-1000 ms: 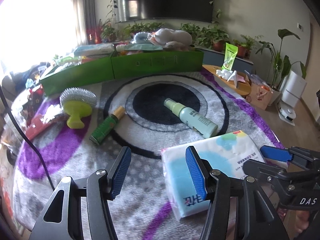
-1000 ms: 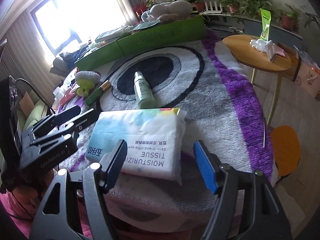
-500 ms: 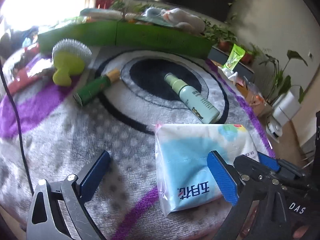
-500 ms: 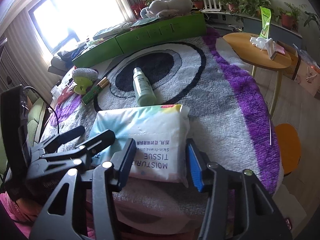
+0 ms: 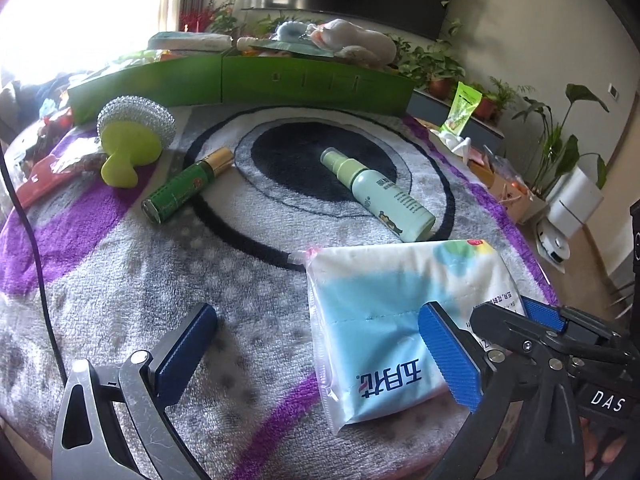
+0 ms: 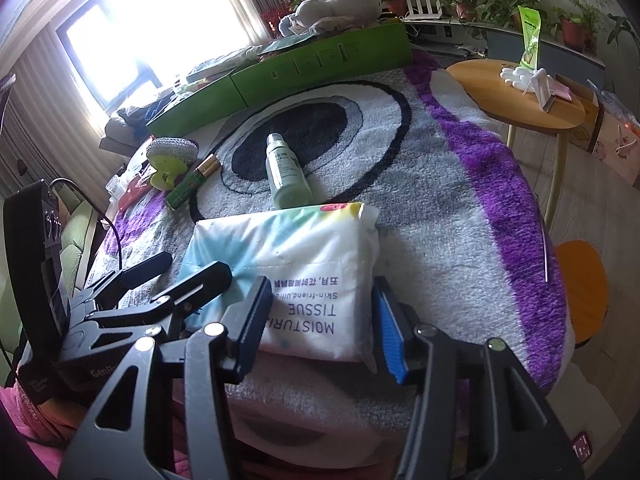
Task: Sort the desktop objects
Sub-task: 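Grasp the tissue pack with the left gripper while the right gripper steadies it, then lift the tissue pack upright with the left gripper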
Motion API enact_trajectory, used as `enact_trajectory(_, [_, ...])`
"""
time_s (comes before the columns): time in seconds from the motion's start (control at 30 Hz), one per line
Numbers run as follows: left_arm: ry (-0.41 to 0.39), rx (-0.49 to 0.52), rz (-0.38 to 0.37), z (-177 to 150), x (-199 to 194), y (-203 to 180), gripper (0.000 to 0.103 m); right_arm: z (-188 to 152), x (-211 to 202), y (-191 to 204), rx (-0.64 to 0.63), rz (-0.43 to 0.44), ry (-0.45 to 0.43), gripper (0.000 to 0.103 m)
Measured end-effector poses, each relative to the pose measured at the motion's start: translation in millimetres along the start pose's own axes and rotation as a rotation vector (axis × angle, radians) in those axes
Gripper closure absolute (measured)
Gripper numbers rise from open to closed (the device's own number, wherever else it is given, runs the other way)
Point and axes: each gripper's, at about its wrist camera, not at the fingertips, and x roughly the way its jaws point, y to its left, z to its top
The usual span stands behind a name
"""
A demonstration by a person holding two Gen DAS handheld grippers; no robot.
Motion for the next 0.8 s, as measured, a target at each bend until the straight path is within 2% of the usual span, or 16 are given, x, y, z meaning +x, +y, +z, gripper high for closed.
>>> enact_trajectory(0.13, [-0.017,0.016,-0.003,1,-3,-4,0.009,-1,0,0,-0.002,-0.003,0.002,0.052])
enact_trajectory(0.3, [-0.040,0.098,-0.058,0,-8,-20,0.047,-1,0,3,-0.011,-0.017,-0.002,0.052])
enact_trajectory(0.57, [0.004,0.076,-0.104,4,-6,-16,0.047,-1,-1,5,-0.028,-0.031,-0.004,0.054])
enact_trajectory(0.8, [0.002,0.087,-0.128,7,-11,-17,0.047,0,-3,5,0.004,-0.010,0.004,0.055])
